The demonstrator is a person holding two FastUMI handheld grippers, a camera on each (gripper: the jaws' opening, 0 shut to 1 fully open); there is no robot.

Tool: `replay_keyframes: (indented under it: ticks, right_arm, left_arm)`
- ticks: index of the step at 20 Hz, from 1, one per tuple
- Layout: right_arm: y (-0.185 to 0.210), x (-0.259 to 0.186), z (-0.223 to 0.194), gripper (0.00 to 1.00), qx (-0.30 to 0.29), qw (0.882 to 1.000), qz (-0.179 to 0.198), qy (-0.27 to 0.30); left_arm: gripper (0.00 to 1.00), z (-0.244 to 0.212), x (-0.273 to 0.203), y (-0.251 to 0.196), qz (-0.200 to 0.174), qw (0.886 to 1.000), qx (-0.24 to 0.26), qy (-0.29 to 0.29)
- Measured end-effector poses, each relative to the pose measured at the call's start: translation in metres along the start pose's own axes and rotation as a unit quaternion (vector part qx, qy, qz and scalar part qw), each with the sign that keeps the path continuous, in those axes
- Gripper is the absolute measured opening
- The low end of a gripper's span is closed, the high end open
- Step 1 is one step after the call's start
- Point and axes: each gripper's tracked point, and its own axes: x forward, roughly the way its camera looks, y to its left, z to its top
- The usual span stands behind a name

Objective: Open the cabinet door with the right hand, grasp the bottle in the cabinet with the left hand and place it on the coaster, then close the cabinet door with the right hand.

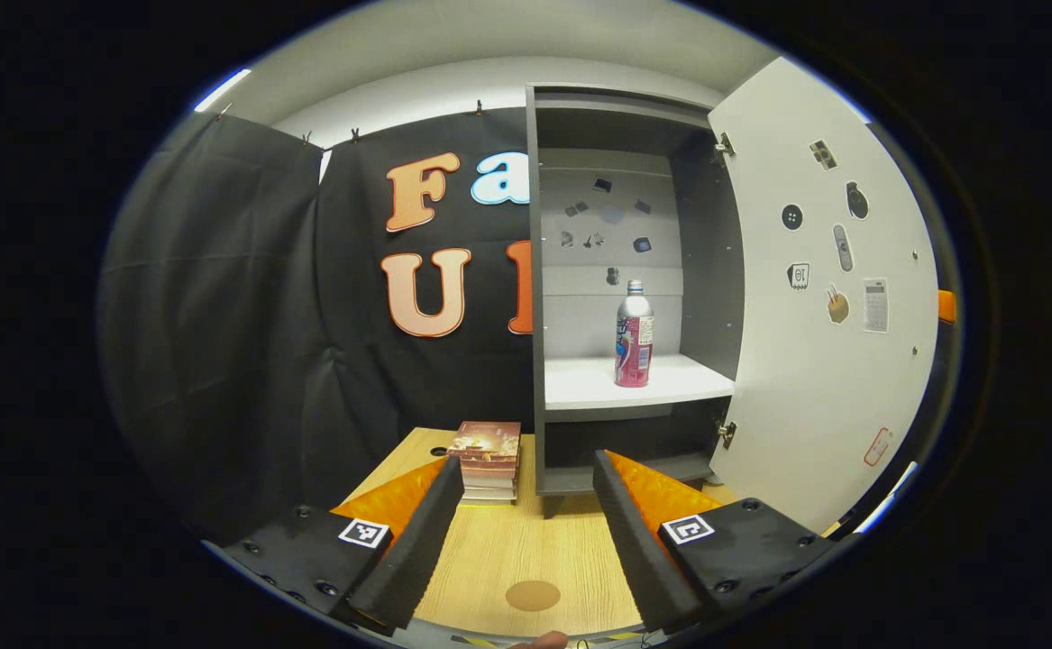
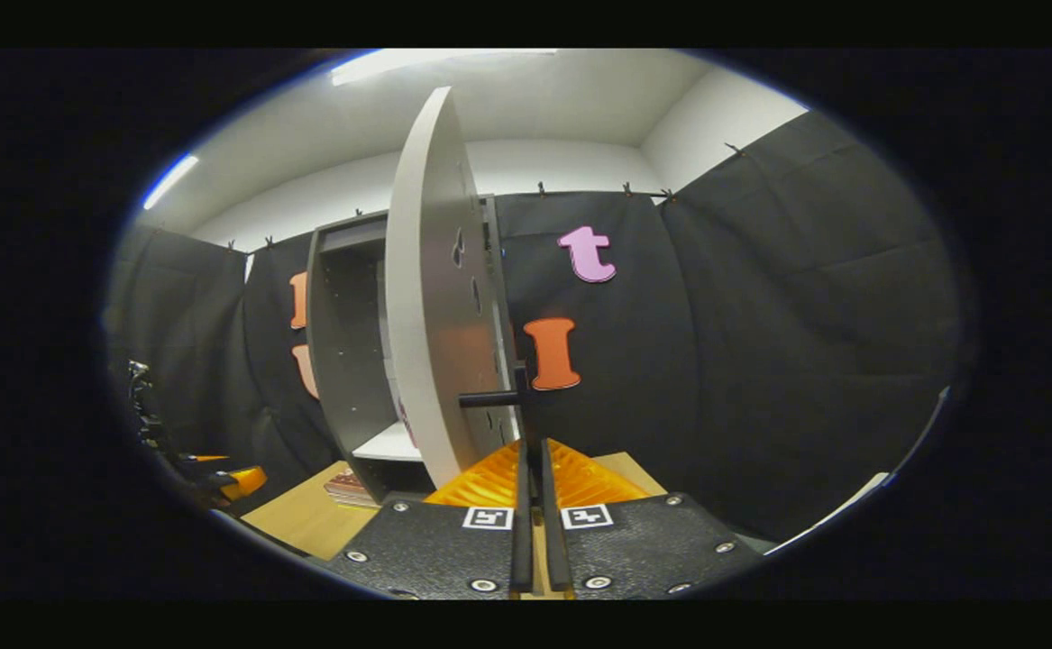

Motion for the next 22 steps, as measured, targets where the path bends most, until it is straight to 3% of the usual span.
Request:
replay_keyframes:
  ticks: [2, 8, 9, 11, 13, 15, 16, 22]
  right_arm:
    - [0.003, -0.013, 0.000, 0.06, -0.004, 1.000, -0.010, -0.004]
    - [0.027, -0.058, 0.013, 0.04, -0.049, 0.997, -0.041, -0.030]
    - [0.040, -0.066, 0.016, 0.00, -0.053, 0.997, -0.038, -0.035]
    - [0.066, -0.073, 0.013, 0.14, -0.047, 0.998, -0.023, -0.035]
    - [0.083, -0.069, 0.006, 0.14, -0.050, 0.998, -0.022, -0.035]
    - [0.098, -0.059, -0.001, 0.02, -0.060, 0.997, -0.022, -0.032]
    - [0.105, -0.051, -0.005, 0.11, -0.055, 0.998, -0.021, -0.027]
    - [0.106, -0.006, -0.020, 0.20, -0.009, 0.998, -0.059, 0.004]
  left_arm:
    - [0.94, 0.006, 0.016, -0.010, -0.011, 1.000, -0.005, -0.008]
    - [0.95, 0.040, 0.088, -0.063, -0.063, 0.996, -0.008, -0.055]
    - [0.95, 0.043, 0.103, -0.070, -0.069, 0.996, -0.005, -0.059]
    - [0.95, 0.051, 0.140, -0.093, -0.088, 0.994, -0.004, -0.063]
    - [0.95, 0.056, 0.177, -0.111, -0.102, 0.993, -0.005, -0.061]
    - [0.95, 0.064, 0.214, -0.126, -0.113, 0.991, -0.007, -0.067]
    - [0.95, 0.065, 0.230, -0.134, -0.120, 0.991, -0.006, -0.066]
    - [0.94, 0.064, 0.314, -0.167, -0.145, 0.987, -0.009, -0.063]
